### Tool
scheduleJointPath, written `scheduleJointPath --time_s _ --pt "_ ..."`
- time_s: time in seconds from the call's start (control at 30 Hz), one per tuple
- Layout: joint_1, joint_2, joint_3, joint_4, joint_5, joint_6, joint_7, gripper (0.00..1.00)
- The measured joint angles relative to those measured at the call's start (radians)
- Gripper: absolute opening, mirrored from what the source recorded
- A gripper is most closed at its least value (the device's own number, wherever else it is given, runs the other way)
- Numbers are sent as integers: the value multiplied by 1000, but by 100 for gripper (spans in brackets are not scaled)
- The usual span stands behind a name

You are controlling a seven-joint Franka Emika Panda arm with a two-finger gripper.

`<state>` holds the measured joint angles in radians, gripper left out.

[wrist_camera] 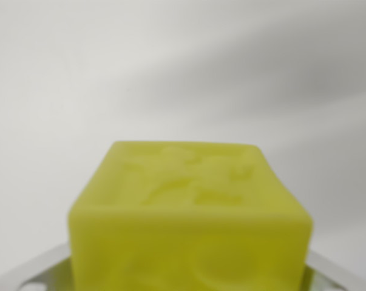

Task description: Pick yellow cube

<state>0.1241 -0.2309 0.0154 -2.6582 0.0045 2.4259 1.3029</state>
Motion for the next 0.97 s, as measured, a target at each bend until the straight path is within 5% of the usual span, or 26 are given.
scheduleJointPath --time_s 0.63,0.97 --pt "0 -93 0 50 1 -143 -1 0" --pt "0 -97 0 53 1 -151 -1 0"
